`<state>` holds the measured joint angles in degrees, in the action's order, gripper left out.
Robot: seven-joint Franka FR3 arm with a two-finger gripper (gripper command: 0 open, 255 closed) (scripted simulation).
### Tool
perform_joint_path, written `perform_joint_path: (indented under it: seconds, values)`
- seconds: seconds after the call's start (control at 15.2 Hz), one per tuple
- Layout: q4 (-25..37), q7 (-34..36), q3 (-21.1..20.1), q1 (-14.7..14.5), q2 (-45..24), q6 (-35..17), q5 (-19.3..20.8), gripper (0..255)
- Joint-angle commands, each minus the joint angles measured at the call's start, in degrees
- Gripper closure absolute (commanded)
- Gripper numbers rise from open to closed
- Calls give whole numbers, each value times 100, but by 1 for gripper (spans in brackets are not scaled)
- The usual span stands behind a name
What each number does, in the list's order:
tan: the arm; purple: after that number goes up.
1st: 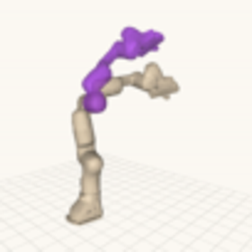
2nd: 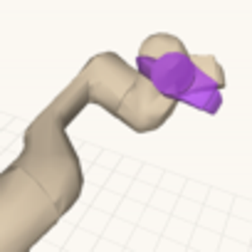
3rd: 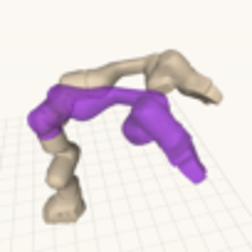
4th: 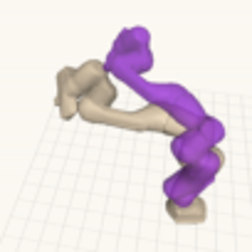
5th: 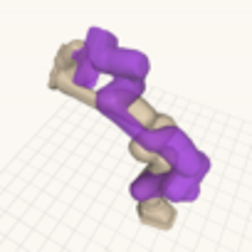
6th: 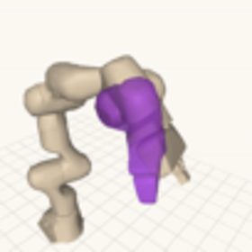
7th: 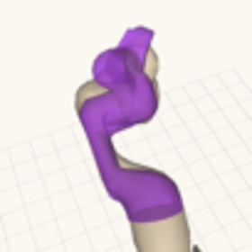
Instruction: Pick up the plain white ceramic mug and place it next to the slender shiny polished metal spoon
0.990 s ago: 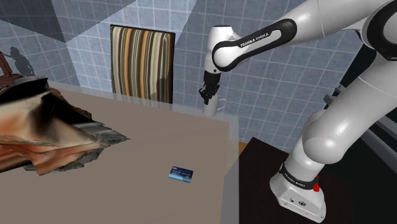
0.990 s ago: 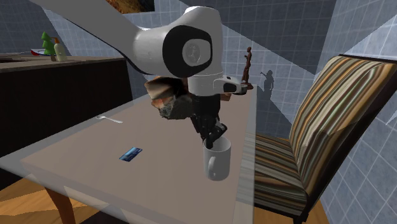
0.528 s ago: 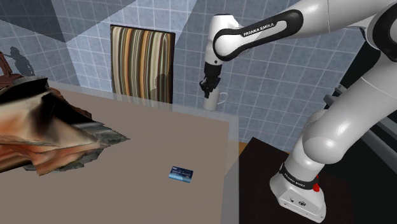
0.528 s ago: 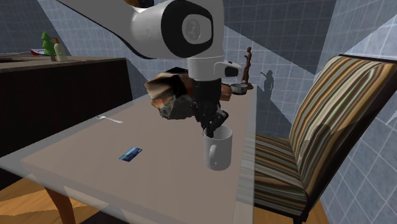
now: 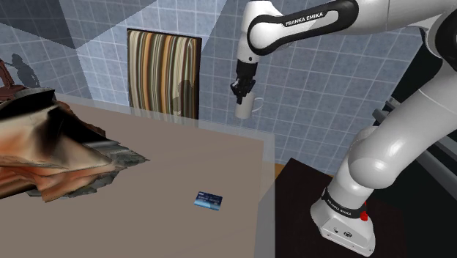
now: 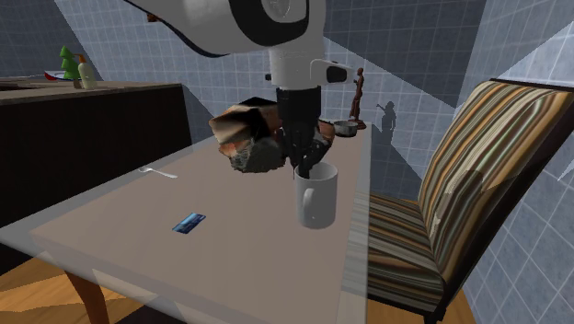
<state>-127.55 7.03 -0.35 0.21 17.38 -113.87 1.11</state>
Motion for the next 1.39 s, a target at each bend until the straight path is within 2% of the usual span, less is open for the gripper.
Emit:
perform_joint_path:
  seconds: [0.0, 0.33, 0.79, 1.32]
  values:
    - [145, -5, 1, 0, 24, 170, -1, 255]
    - [434, -11, 1, 0, 56, 493, -4, 255]
    - [207, 945, -661, -383, 328, 548, -185, 255]
    - [332, 2073, -1454, -811, 271, 612, -389, 255]
